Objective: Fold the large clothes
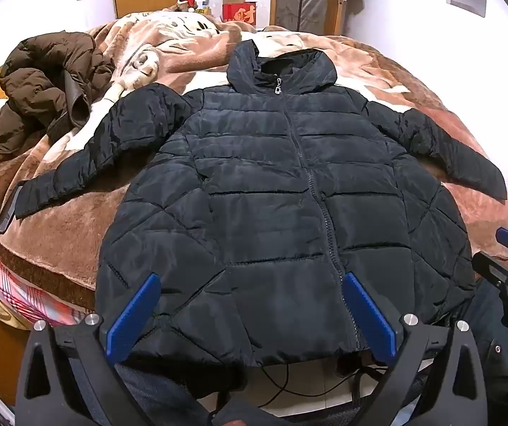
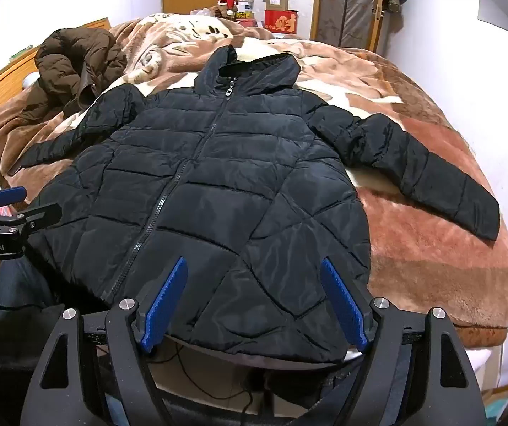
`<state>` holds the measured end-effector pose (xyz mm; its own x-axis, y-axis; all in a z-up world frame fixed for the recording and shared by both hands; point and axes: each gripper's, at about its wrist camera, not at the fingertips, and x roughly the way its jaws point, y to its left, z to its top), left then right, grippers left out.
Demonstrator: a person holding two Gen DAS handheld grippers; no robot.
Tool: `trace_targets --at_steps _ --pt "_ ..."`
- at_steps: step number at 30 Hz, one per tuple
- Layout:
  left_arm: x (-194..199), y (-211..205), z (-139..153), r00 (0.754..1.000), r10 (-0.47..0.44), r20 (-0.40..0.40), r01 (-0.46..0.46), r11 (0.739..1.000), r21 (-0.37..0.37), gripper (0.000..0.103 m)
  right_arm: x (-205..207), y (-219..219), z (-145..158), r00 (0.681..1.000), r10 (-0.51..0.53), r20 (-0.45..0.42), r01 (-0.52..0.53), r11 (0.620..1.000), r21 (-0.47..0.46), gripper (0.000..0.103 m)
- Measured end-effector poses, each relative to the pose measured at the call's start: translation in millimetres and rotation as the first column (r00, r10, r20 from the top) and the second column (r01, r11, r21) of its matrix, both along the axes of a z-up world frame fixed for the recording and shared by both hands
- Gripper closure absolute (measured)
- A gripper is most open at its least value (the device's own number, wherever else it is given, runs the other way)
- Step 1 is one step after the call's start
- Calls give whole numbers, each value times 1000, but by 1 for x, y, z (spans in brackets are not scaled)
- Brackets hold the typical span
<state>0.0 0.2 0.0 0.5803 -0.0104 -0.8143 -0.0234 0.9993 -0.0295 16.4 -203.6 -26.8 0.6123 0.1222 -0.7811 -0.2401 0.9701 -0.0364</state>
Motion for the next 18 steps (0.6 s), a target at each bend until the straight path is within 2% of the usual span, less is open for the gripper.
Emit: trace_targets --at_steps 18 --pt "1 1 -4 1000 3 -11 -3 1000 -3 0 0 1 0 1000 -2 -3 2 1000 -10 26"
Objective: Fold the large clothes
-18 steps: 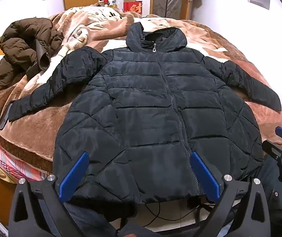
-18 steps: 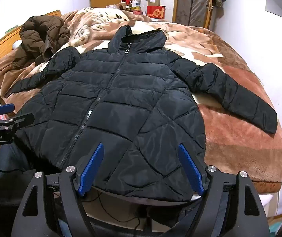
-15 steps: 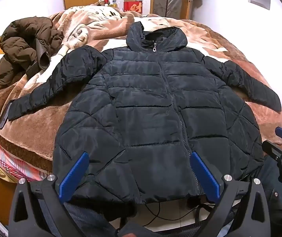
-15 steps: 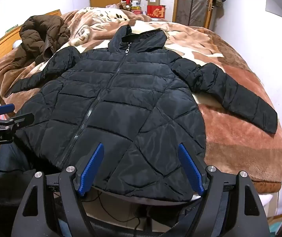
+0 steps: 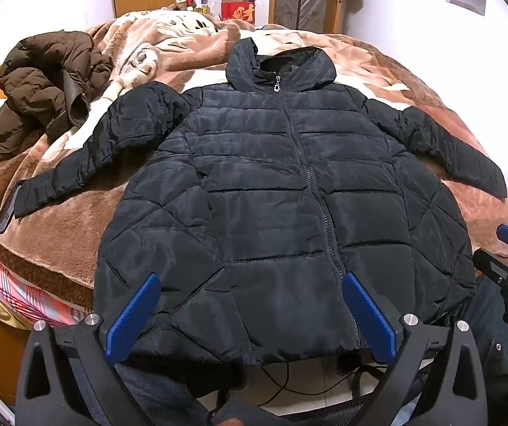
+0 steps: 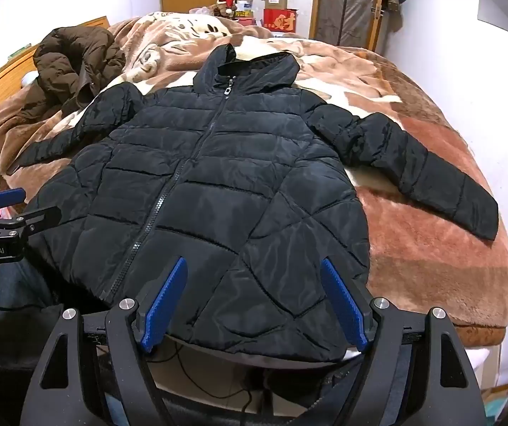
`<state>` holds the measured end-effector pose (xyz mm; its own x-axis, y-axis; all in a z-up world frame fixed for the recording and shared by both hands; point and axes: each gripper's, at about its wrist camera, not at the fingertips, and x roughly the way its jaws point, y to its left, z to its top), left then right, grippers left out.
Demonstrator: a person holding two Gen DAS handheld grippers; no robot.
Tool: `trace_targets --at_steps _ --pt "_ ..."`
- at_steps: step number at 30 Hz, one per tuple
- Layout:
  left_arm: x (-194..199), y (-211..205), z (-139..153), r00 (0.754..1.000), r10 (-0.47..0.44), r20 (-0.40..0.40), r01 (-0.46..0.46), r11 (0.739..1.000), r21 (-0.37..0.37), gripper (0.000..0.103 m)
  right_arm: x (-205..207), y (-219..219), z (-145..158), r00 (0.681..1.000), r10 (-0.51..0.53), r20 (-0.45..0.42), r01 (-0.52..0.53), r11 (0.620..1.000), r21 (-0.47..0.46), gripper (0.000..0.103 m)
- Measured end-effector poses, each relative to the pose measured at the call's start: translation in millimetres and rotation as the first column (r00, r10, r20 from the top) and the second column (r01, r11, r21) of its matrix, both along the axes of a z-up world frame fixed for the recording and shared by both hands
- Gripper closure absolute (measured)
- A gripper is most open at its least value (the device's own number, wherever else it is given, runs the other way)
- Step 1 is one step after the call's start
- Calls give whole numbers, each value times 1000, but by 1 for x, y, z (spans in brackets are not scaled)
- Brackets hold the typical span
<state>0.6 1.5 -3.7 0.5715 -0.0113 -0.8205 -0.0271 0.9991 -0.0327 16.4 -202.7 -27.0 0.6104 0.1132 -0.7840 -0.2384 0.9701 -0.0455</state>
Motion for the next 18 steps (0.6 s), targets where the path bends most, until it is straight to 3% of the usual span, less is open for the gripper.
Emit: trace_targets --at_steps 18 --pt "-5 -6 -1 1000 -16 -3 16 1000 5 0 0 -1 1 1000 -1 -1 1 1000 -1 26"
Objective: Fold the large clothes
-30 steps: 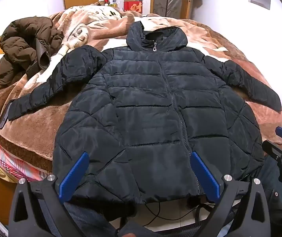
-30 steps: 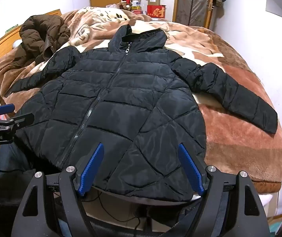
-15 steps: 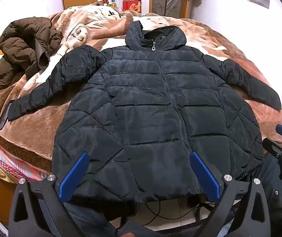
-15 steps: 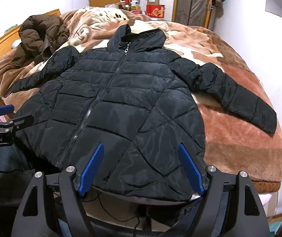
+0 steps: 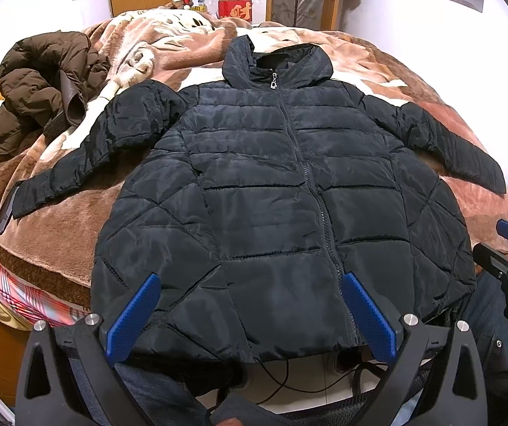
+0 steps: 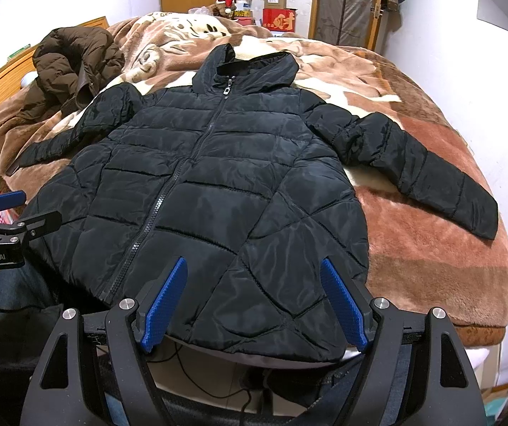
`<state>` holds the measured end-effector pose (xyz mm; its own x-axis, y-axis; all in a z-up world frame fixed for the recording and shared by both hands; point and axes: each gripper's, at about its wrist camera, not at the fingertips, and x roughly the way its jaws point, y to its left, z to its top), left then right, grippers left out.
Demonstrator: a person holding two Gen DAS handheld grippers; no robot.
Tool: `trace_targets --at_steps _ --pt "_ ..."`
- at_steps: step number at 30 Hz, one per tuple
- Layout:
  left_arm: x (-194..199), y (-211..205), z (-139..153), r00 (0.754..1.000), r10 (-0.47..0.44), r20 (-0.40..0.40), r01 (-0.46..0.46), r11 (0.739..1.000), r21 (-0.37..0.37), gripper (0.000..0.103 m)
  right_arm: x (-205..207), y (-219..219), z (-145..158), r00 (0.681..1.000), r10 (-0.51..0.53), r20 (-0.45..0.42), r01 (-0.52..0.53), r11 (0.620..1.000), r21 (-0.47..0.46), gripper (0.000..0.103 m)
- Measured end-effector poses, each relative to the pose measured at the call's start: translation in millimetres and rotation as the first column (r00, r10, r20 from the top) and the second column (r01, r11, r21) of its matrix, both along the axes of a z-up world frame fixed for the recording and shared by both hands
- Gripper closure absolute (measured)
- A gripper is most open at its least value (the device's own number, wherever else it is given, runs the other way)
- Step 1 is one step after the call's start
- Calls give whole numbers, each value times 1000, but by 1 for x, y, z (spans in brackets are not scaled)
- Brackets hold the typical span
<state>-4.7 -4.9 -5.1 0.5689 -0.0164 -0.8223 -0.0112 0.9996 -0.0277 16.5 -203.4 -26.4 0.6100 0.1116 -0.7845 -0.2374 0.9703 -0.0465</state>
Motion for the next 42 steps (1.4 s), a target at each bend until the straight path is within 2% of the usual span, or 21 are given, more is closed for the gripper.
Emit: trace_targets --at_steps 42 --pt "-1 -6 -7 1000 -5 -13 5 1000 -3 0 1 0 -2 1000 0 -5 0 1000 -1 26"
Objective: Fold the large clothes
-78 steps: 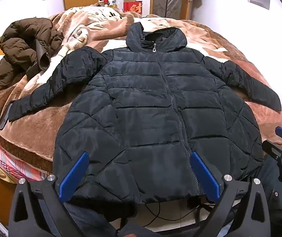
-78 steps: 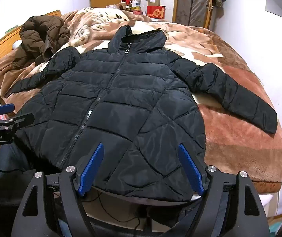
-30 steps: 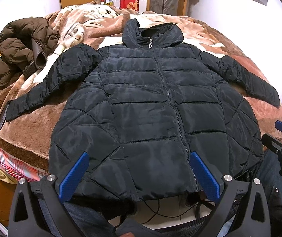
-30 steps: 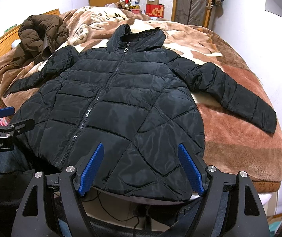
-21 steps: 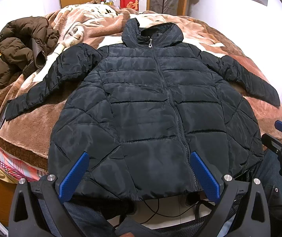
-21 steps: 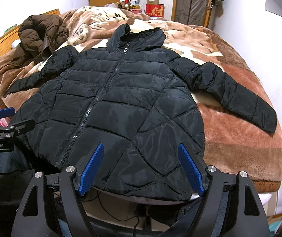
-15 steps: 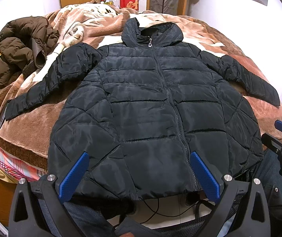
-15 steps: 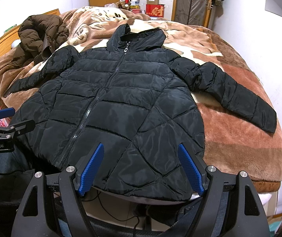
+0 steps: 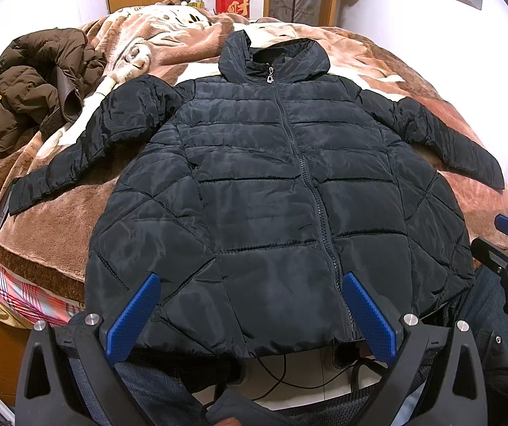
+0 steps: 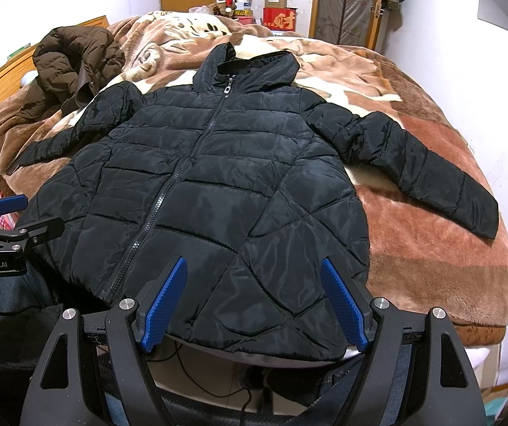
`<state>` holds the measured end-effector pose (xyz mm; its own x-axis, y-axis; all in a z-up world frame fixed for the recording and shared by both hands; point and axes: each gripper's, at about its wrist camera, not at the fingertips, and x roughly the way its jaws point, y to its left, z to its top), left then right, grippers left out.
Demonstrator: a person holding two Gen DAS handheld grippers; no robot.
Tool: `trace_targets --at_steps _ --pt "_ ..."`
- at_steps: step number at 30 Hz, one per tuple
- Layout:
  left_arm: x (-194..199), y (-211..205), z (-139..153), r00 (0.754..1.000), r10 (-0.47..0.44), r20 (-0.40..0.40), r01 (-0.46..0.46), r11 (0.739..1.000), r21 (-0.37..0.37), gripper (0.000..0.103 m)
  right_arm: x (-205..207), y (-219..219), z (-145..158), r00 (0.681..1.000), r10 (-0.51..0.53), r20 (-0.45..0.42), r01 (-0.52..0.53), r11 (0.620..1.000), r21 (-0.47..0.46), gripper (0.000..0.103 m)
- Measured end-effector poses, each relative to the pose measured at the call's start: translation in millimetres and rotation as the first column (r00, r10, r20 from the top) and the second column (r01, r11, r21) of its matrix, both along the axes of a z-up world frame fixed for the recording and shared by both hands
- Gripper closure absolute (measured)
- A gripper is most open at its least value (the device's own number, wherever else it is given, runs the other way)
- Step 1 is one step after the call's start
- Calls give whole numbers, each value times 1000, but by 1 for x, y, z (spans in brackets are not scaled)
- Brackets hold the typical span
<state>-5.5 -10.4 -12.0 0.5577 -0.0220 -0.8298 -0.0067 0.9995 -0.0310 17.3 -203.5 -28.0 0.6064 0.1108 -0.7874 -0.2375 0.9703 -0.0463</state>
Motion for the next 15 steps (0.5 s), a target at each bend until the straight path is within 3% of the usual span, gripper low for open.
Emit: trace_targets --at_steps 15 --pt "-2 -1 -2 1000 0 -8 0 1000 -1 0 1 -3 1 1000 -6 -1 6 1000 -1 26"
